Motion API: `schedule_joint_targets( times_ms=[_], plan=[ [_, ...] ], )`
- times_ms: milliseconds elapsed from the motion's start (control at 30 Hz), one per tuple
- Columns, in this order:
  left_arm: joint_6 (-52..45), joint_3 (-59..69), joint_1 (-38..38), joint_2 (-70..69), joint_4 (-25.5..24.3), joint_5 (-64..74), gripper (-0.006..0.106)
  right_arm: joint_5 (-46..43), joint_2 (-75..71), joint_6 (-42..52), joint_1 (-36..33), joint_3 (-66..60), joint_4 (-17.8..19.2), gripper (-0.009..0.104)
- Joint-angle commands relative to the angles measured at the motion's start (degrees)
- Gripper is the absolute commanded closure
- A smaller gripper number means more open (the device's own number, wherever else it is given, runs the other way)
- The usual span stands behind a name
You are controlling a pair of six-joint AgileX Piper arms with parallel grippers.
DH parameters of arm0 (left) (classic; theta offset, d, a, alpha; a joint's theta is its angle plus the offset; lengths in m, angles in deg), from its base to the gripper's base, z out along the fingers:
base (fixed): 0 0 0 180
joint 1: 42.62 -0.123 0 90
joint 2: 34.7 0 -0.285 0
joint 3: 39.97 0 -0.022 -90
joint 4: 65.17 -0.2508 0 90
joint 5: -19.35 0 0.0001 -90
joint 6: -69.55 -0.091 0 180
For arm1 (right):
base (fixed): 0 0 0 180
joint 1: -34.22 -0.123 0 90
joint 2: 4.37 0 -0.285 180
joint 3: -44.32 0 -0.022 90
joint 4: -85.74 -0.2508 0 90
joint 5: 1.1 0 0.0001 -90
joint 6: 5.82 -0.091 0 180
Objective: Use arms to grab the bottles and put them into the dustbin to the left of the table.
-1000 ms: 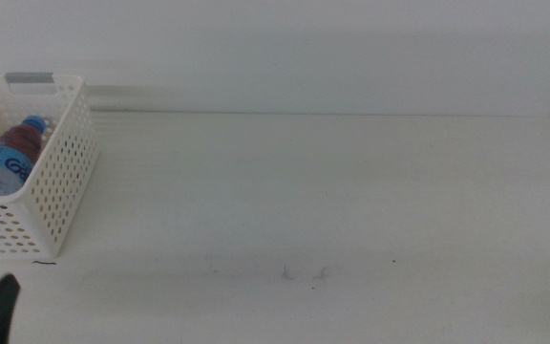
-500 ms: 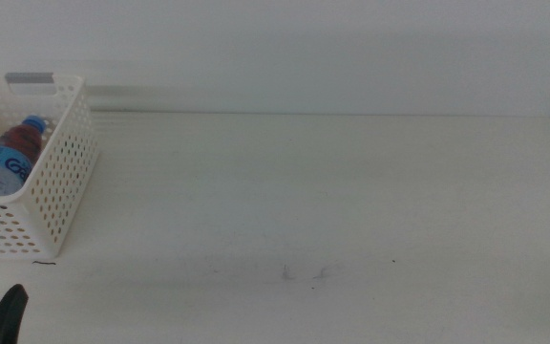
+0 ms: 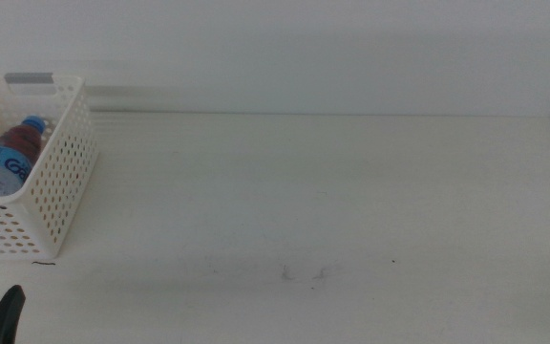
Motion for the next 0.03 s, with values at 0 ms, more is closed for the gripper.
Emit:
schedule_joint_targets(
  times_ms=[0],
  plan=[
    [0.3,0.0,0.1,-0.3,-0.2,-0.6,0.007,-0.6,-0.2,0.3,0.2,-0.2,0.3,0.016]
  ],
)
